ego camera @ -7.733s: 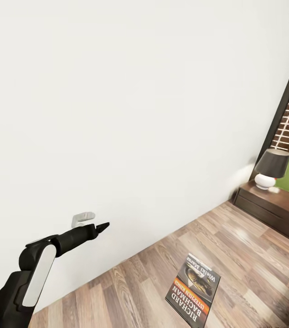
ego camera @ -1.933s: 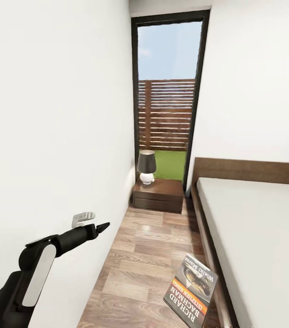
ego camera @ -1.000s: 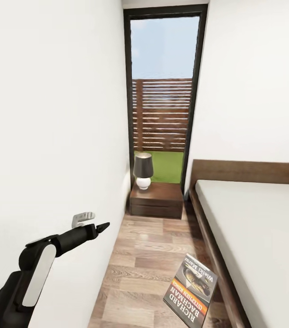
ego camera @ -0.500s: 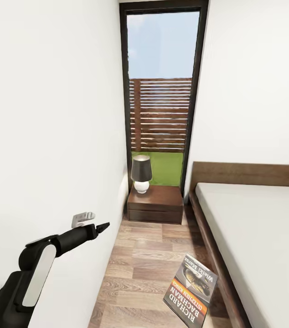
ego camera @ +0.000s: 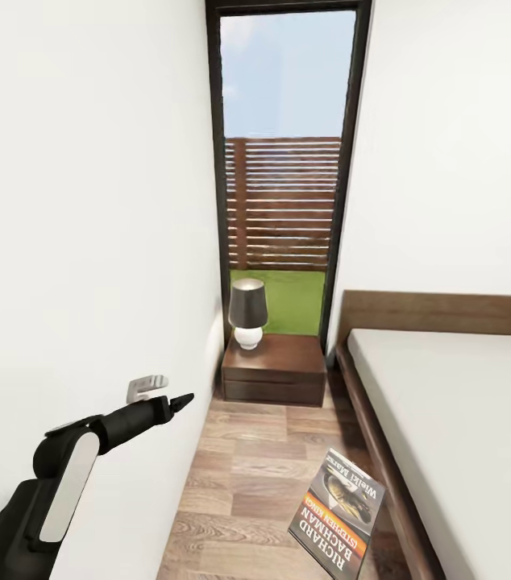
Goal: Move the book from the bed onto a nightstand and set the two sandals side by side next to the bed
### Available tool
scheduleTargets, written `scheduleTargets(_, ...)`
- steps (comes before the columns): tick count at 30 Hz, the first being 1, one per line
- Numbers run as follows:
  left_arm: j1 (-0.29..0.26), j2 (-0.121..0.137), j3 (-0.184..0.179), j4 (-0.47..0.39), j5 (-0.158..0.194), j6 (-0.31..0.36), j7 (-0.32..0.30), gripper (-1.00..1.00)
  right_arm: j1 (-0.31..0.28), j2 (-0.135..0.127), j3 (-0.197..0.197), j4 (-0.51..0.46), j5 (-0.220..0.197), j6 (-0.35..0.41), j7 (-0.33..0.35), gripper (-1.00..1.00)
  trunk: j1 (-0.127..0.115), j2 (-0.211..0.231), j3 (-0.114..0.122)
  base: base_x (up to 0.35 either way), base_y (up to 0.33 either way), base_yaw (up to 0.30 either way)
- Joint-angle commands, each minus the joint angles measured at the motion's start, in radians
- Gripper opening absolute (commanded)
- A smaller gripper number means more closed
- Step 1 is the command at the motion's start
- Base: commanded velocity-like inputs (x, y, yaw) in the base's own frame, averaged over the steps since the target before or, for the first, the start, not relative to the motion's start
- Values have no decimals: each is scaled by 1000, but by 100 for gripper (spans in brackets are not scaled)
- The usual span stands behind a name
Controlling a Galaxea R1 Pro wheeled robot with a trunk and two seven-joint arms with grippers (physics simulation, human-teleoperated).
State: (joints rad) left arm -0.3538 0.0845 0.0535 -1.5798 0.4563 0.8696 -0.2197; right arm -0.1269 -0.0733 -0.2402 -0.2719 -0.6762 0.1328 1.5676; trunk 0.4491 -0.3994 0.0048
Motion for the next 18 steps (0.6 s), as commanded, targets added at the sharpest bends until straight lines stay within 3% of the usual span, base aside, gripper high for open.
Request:
scheduleTargets(1,0,0,2,0,-4,5,-7,100,0,0,2,0,-5,10,3,-100,1,-1,0,289,0,-117)
scheduleTargets(10,0,0,2,0,-4,5,-7,100,0,0,2,0,-5,10,3,-100,1,-1,0,290,0,-176)
scheduleTargets(18,-1,0,1,0,-4,5,-7,100,0,0,3,0,-5,10,3,-100,1,-1,0,290,0,-53)
